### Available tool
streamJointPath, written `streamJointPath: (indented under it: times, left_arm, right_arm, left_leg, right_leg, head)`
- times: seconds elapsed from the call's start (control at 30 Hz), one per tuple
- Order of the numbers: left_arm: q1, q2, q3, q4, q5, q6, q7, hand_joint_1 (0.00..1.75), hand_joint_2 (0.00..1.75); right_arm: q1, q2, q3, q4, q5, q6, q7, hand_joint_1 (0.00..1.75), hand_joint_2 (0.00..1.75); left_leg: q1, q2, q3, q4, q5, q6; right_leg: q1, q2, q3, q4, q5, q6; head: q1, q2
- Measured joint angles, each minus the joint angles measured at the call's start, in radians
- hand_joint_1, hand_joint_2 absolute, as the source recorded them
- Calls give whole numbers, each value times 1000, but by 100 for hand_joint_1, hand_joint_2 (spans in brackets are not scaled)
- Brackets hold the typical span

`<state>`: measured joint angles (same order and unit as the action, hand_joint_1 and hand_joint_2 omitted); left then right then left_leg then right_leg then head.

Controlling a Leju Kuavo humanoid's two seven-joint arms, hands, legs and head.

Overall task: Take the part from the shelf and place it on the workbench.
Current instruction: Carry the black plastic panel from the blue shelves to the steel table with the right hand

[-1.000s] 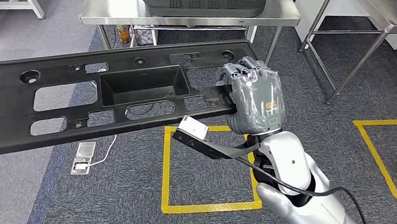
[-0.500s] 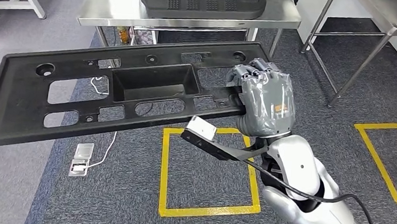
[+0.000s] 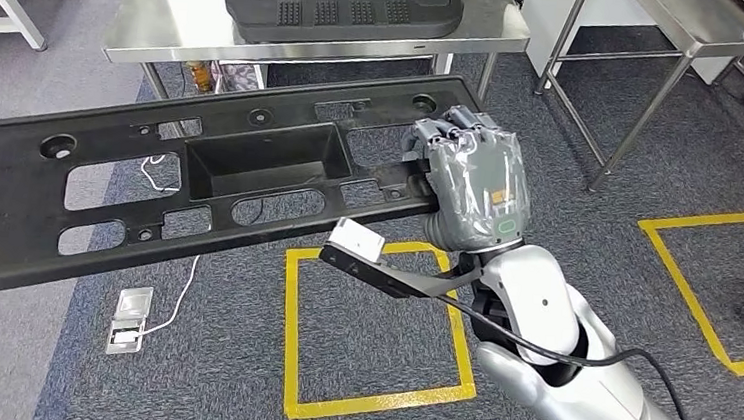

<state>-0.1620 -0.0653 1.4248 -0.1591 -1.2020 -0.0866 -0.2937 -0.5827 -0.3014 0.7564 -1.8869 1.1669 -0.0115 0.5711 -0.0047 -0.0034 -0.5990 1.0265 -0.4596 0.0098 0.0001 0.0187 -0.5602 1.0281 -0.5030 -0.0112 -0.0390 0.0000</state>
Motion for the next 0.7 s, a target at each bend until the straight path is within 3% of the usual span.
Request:
streamJointPath:
  times: [0.07,0.1,0.2,0.23,0.27,0.3,0.33,0.4,0.43,0.57,0.63,0.7]
  left_arm:
    - [0,1,0,0,0,0,0,0,175]
    - [-1,1,0,0,0,0,0,0,175]
    - [-1,1,0,0,0,0,0,0,175]
    - [-1,1,0,0,0,0,0,0,175]
    - [0,1,0,0,0,0,0,0,175]
    - [0,1,0,0,0,0,0,0,175]
    - [0,1,0,0,0,0,0,0,175]
    - [-1,1,0,0,0,0,0,0,175]
    - [-2,1,0,0,0,0,0,0,175]
    - [-4,2,0,0,-1,0,0,0,175]
    - [-5,2,0,0,-1,0,0,0,175]
    - [-5,2,0,0,-1,0,0,0,175]
  right_arm:
    - [-1,0,0,-1,2,1,0,175,175]
    - [-2,0,0,-1,2,1,0,175,175]
    - [-1,0,0,-2,3,3,4,175,175]
    - [0,0,1,-2,3,4,5,175,175]
    - [1,-1,1,-2,3,5,6,175,175]
    - [1,-1,1,-2,3,5,6,175,175]
    - [1,-1,2,-2,3,6,7,175,175]
    - [0,-1,2,-2,2,7,7,175,175]
    - [-1,-1,3,-2,2,8,6,175,175]
    - [-2,-2,4,-4,1,11,7,175,175]
    - [-4,-1,4,-4,1,13,7,175,175]
    - [-5,0,7,-5,0,15,6,175,175]
  left_leg:
    - [6,3,12,-17,3,5]
    - [10,4,19,-26,5,7]
    - [14,8,27,-28,-1,13]
    - [15,9,29,-26,-6,12]
    - [16,9,32,-23,-11,10]
    - [18,9,37,-19,-18,7]
    - [20,9,43,-14,-26,3]
    - [20,8,50,-4,-42,-10]
    - [19,9,51,-2,-48,-16]
    - [20,11,56,8,-65,-36]
    - [21,10,21,88,-107,-44]
    - [22,10,-53,225,-159,-47]
  right_leg:
    - [0,-3,-2,15,-13,12]
    - [0,-5,-16,48,-32,17]
    - [-8,-8,-118,229,-102,31]
    - [-11,-9,-146,267,-103,35]
    - [-14,-10,-156,267,-83,37]
    - [-16,-12,-146,228,-45,39]
    - [-17,-15,-122,160,0,41]
    - [-15,-20,-76,51,46,38]
    - [-13,-21,-65,26,48,33]
    - [-11,-16,-56,16,36,5]
    - [-13,-17,-49,12,33,-5]
    - [-11,-17,-43,12,27,-12]
  head:
    - [3,0]
    - [7,0]
    - [26,0]
    - [30,0]
    - [35,0]
    - [39,0]
    - [44,0]
    - [53,0]
    - [53,0]
    - [44,0]
    - [32,0]
    - [18,0]
